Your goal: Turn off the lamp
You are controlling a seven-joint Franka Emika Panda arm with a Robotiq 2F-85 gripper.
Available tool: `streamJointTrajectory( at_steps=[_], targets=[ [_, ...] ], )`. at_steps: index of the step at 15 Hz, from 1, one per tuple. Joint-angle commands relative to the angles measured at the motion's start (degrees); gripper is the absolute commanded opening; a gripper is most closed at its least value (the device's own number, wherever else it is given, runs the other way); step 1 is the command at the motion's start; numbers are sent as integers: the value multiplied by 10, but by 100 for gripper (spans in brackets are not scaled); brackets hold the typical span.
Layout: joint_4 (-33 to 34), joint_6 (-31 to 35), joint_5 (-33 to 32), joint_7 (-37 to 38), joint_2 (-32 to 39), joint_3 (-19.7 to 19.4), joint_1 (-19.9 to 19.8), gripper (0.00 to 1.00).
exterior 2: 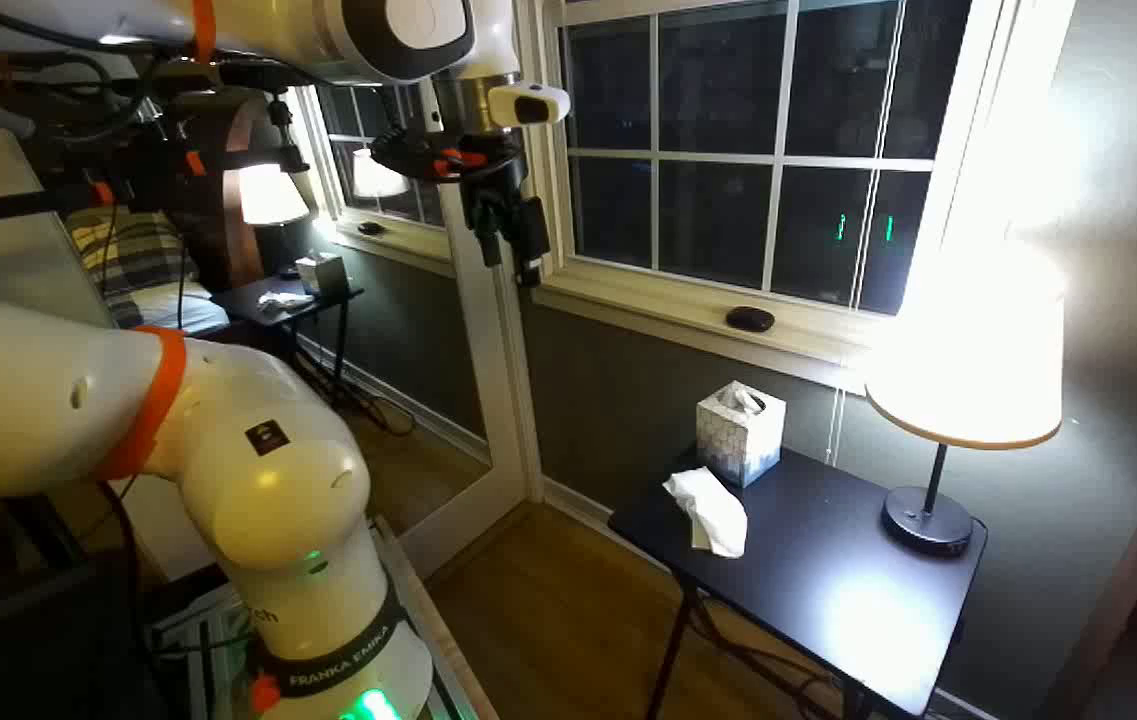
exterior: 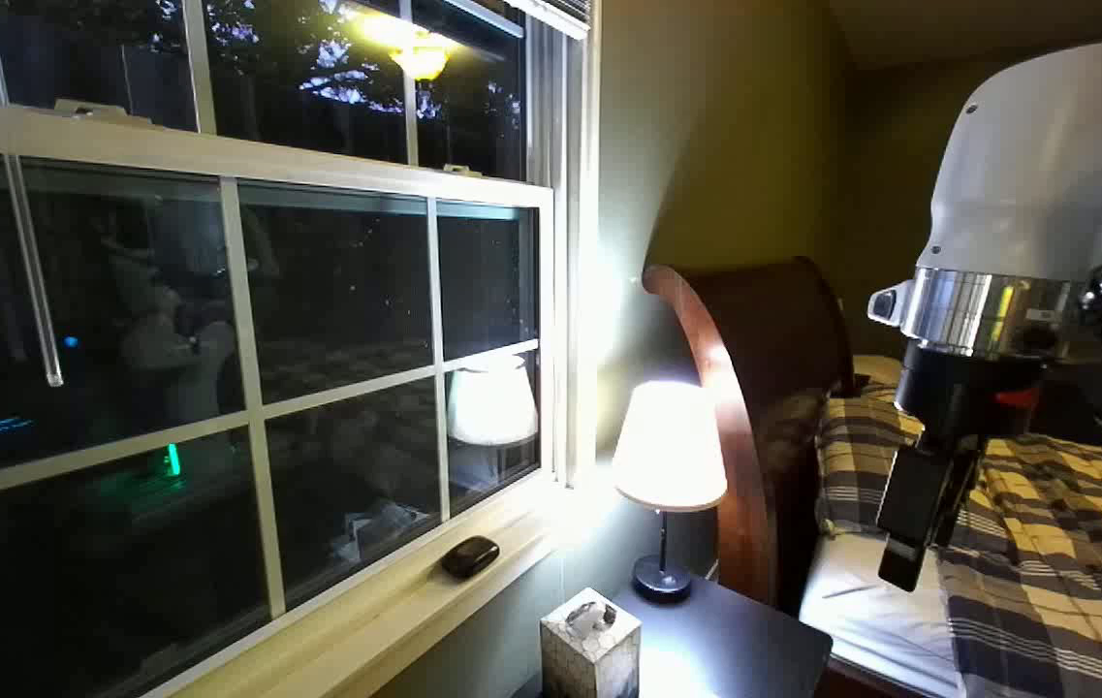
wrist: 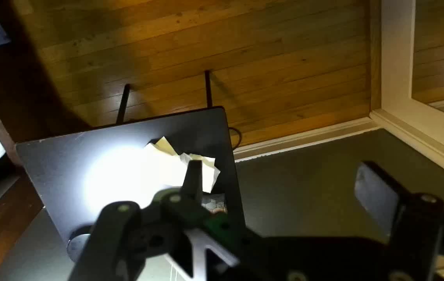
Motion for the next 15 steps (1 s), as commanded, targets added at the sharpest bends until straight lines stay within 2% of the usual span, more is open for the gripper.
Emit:
streamJointTrajectory(
  at_steps=[1,15],
  targets=[
    [2,-2,2,-2,0,2,-4,100],
    [4,3,-1,-2,8,-1,-9,100]
  ],
)
